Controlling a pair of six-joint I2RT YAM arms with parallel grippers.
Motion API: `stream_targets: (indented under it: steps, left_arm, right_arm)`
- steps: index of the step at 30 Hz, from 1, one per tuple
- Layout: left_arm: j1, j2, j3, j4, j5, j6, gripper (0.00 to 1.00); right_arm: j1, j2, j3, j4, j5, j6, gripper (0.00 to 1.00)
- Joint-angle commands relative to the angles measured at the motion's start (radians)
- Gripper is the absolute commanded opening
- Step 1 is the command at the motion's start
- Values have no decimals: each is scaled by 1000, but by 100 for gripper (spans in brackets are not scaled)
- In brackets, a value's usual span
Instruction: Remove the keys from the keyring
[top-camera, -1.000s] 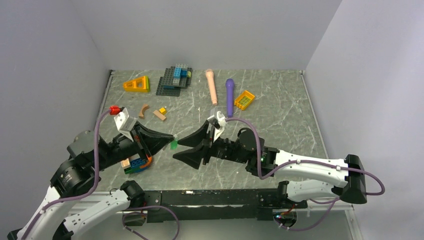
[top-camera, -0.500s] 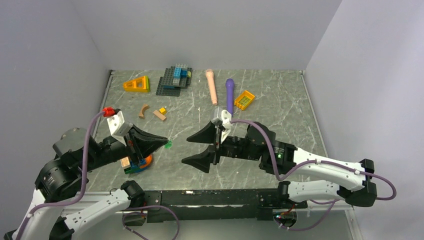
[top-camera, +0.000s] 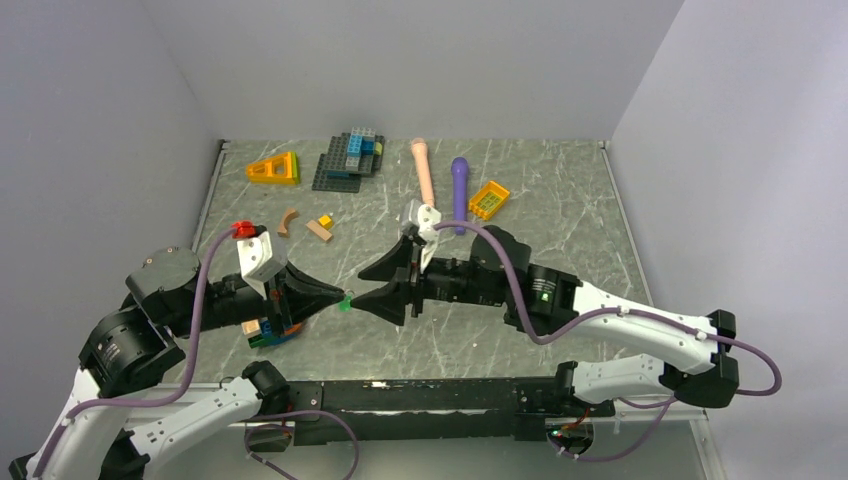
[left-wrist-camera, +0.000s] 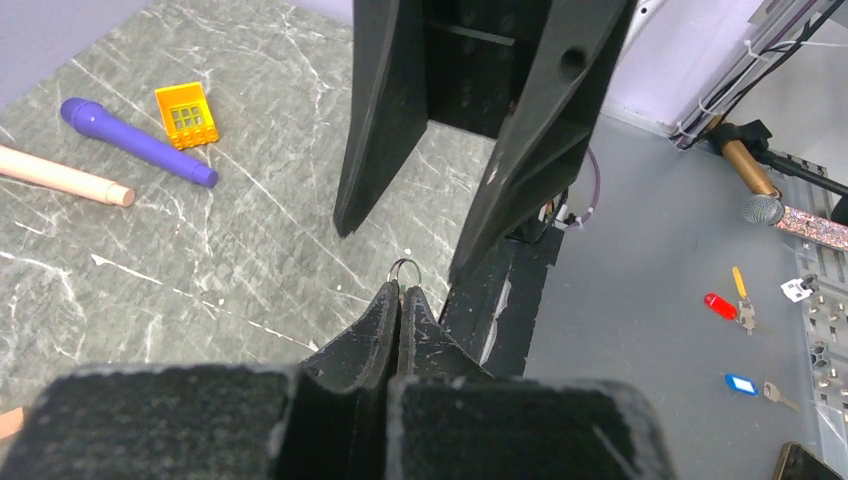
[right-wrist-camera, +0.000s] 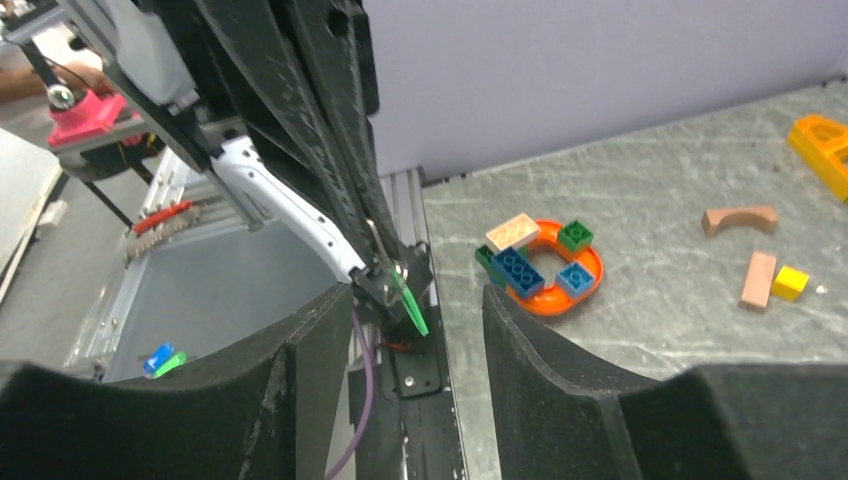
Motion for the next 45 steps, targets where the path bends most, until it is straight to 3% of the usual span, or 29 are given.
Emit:
stream_targets:
  steps: [1,9,16,24,35,45]
  left_arm:
    - [3,8,15,29,42,35,0]
    - [4,11,-1,41,61,44,0]
    - [3,12,2,25,65,57,0]
    - [4,12,-3,25,74,57,0]
    - [4,13,-28,41,103,48,0]
    - [4,16,-51,73,109,21,0]
  right_arm:
    - [-9,27,49,-22,-27,7,54]
    - [-15,60,59,-2,-60,23,43]
    - [-14,68,74,2,-96,15,41]
    - [-16,82,79,11,-114,15,33]
    - [-15,74,58,26,-125,8,0]
    - [-16,40,3,96,-145,12,0]
